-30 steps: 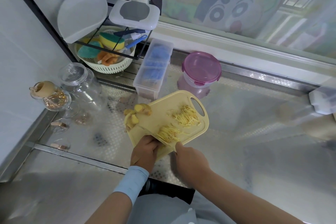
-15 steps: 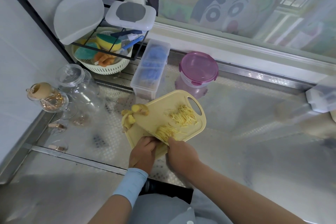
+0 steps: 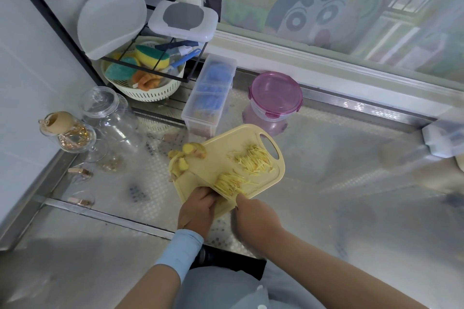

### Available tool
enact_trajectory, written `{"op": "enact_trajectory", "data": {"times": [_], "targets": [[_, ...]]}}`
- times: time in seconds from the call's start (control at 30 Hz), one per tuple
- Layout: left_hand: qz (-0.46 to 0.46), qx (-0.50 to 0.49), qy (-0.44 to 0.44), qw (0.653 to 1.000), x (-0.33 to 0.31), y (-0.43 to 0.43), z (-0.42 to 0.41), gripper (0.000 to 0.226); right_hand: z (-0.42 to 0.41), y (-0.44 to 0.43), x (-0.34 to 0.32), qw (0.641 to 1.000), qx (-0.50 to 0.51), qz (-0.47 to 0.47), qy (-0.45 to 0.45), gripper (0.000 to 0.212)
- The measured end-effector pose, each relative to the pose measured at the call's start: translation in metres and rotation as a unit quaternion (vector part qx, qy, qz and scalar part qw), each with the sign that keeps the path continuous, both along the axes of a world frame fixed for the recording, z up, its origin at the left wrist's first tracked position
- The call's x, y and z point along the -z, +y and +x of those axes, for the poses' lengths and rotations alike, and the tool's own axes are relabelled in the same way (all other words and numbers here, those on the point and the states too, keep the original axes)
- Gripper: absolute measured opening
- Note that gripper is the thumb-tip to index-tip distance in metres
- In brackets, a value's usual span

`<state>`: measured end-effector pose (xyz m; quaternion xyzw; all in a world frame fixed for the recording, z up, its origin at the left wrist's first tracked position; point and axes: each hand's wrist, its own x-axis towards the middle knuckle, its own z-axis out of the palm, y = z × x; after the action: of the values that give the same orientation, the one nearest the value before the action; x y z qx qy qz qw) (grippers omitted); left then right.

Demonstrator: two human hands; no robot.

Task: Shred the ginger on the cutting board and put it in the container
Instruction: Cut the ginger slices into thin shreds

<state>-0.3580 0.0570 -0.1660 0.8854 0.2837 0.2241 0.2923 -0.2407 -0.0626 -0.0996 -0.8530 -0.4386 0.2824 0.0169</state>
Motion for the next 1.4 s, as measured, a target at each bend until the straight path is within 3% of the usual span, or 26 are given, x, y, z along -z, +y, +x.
{"op": "enact_trajectory", "data": {"times": [0.23, 0.47, 0.93, 1.4], "targets": [[-0.008, -0.006, 0.01, 1.0, -0.001, -0.001, -0.001, 0.032, 0.002, 0.015, 0.005, 1.0, -0.005, -0.008, 0.005, 0.013], [0.048, -0.002, -0.012, 0.999, -0.005, 0.0, 0.001, 0.028, -0.004, -0.006, -0.002, 1.0, 0.01, 0.021, 0.012, 0.003], [0.018, 0.002, -0.012, 1.0, 0.001, -0.001, -0.001, 0.03, 0.002, 0.019, 0.006, 1.0, 0.002, -0.005, 0.024, 0.019], [0.038, -0.027, -0.018, 0.999, -0.001, -0.003, 0.0, 0.029, 0.0, -0.013, -0.002, 1.0, 0.011, 0.008, -0.004, 0.017]]}}
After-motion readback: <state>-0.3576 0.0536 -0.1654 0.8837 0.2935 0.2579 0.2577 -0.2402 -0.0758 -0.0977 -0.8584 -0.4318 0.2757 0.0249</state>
